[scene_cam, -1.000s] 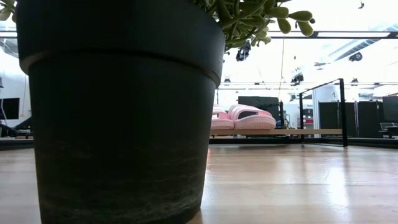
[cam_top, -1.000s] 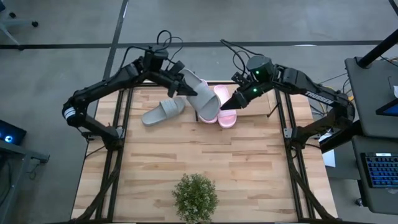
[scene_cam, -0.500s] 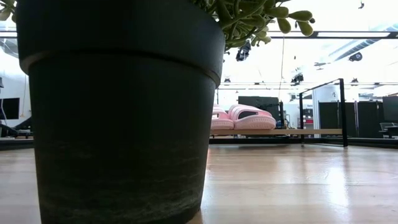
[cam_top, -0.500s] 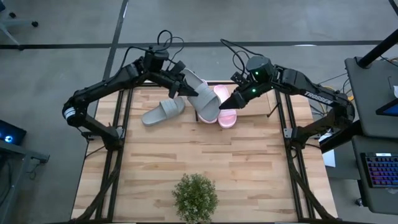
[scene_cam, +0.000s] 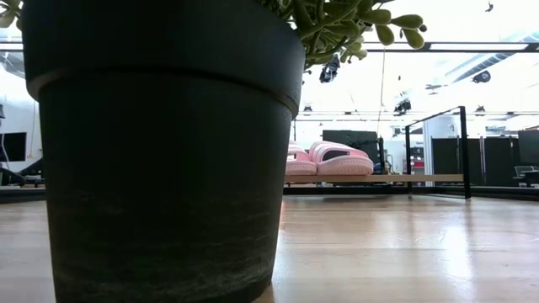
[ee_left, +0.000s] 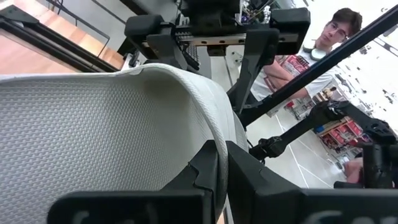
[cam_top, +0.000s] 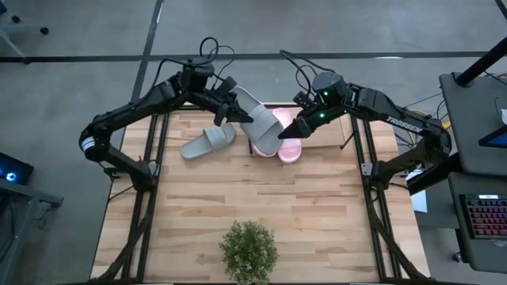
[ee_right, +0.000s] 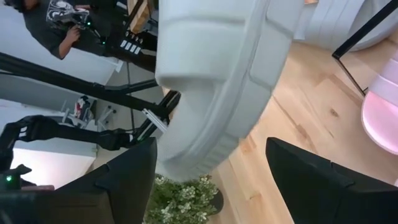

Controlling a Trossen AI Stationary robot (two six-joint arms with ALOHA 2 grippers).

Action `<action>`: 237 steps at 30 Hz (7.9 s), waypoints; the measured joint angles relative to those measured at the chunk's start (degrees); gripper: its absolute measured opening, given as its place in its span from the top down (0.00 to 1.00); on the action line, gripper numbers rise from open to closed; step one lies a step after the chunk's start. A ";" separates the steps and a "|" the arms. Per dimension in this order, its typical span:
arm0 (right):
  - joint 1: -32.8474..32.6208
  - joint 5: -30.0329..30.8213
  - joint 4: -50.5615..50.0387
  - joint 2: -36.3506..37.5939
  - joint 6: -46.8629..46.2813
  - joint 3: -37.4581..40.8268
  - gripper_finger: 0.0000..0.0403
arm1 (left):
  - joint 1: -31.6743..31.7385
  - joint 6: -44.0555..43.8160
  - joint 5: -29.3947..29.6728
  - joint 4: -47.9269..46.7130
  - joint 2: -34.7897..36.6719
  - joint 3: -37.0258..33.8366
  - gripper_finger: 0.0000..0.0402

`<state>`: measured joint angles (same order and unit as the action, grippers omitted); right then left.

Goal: Pick and place slides into the shelf
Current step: Put the top gray slipper on the shelf

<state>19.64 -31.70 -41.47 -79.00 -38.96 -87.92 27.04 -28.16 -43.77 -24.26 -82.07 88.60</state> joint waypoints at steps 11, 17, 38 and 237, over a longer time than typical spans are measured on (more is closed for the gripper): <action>-1.89 0.27 2.75 -2.18 -0.50 0.00 0.30 | -1.84 -3.49 1.17 8.03 -2.88 0.07 1.00; -2.49 0.27 2.91 -2.16 -0.70 0.00 0.50 | -1.87 -3.40 1.20 7.80 -3.08 0.63 1.00; -2.49 0.46 2.72 -1.85 -1.08 0.09 0.91 | -1.58 -6.19 -3.52 9.84 -2.88 0.20 0.62; 0.11 -16.65 -17.58 12.69 9.19 10.45 0.88 | -8.67 -10.53 -1.57 20.02 -13.28 -2.73 0.77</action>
<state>19.74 -48.35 -59.05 -66.32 -29.77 -77.47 18.37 -38.69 -45.34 -4.24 -95.34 85.86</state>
